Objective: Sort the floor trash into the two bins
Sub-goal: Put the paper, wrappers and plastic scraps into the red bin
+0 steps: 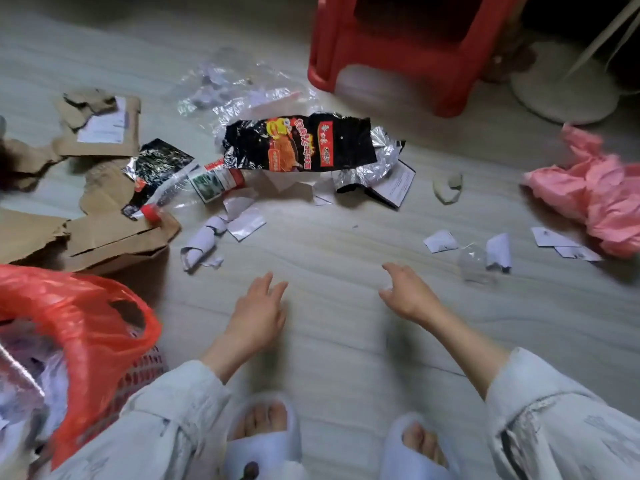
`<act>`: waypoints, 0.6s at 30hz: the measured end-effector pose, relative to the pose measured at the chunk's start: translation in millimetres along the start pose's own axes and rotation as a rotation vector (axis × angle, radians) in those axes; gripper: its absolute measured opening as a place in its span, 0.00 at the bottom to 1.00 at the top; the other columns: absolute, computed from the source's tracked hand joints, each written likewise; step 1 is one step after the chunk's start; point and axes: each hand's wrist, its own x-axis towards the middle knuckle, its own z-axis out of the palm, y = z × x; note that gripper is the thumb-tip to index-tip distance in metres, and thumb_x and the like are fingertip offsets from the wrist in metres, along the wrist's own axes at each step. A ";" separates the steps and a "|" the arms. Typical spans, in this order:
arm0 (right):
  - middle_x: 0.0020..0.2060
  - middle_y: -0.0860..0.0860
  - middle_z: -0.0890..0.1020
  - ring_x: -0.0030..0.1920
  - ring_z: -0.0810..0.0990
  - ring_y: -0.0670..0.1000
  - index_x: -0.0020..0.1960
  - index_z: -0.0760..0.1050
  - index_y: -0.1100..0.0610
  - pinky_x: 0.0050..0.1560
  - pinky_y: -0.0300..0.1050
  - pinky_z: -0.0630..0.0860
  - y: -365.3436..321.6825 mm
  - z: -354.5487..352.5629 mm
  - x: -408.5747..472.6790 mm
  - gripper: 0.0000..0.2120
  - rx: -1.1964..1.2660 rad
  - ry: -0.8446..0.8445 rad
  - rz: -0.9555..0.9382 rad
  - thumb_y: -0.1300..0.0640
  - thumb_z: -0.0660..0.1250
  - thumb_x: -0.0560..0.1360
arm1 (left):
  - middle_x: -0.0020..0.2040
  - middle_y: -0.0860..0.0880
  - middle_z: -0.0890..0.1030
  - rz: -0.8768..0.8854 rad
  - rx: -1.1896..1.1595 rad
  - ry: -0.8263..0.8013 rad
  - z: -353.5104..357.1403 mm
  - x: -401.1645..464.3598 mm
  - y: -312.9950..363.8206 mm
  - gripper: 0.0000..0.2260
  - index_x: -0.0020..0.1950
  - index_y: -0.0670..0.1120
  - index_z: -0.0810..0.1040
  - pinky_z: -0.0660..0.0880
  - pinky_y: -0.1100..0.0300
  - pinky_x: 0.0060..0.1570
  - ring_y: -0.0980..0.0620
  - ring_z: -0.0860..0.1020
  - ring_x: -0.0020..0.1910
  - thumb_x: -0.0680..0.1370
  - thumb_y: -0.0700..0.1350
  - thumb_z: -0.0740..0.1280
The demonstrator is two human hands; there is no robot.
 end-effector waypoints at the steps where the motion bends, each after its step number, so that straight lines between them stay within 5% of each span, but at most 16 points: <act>1: 0.68 0.59 0.65 0.66 0.69 0.60 0.73 0.58 0.57 0.63 0.48 0.67 9.4 9.9 8.5 0.25 0.021 0.031 0.023 0.58 0.59 0.78 | 0.77 0.44 0.47 -0.033 0.010 -0.012 7.9 7.8 -2.4 0.24 0.75 0.48 0.53 0.59 0.46 0.70 0.45 0.48 0.75 0.80 0.46 0.54; 4: 0.62 0.60 0.67 0.62 0.69 0.62 0.67 0.65 0.60 0.59 0.49 0.68 25.8 32.6 25.8 0.19 0.057 0.134 0.069 0.59 0.60 0.77 | 0.77 0.45 0.46 -0.087 0.092 -0.024 32.2 14.1 -11.8 0.24 0.76 0.49 0.51 0.58 0.37 0.67 0.44 0.48 0.76 0.80 0.50 0.52; 7: 0.58 0.61 0.69 0.57 0.70 0.62 0.59 0.70 0.63 0.55 0.50 0.69 30.6 43.6 35.2 0.12 0.097 0.234 0.066 0.61 0.60 0.77 | 0.71 0.38 0.66 -0.053 0.190 0.035 49.0 11.8 -15.3 0.25 0.70 0.45 0.64 0.68 0.29 0.51 0.38 0.68 0.68 0.75 0.53 0.53; 10: 0.54 0.61 0.72 0.54 0.72 0.62 0.52 0.71 0.64 0.52 0.50 0.69 29.6 47.1 43.7 0.07 0.091 0.235 0.011 0.61 0.60 0.78 | 0.68 0.38 0.70 -0.076 0.194 -0.003 54.8 14.7 -15.1 0.27 0.68 0.45 0.68 0.67 0.26 0.48 0.37 0.71 0.65 0.73 0.54 0.53; 15: 0.53 0.57 0.75 0.53 0.75 0.60 0.53 0.72 0.61 0.50 0.49 0.69 18.7 53.6 45.1 0.07 -0.026 0.204 -0.096 0.59 0.58 0.79 | 0.72 0.38 0.64 -0.063 0.184 -0.002 59.9 15.0 -16.9 0.29 0.71 0.45 0.66 0.63 0.26 0.53 0.37 0.66 0.69 0.73 0.57 0.51; 18: 0.51 0.55 0.76 0.53 0.74 0.58 0.53 0.72 0.60 0.50 0.49 0.69 4.8 60.5 45.3 0.07 -0.052 0.238 -0.169 0.58 0.58 0.79 | 0.77 0.42 0.46 -0.074 0.037 0.118 43.5 21.0 -17.9 0.25 0.74 0.50 0.59 0.51 0.34 0.68 0.39 0.47 0.75 0.77 0.51 0.55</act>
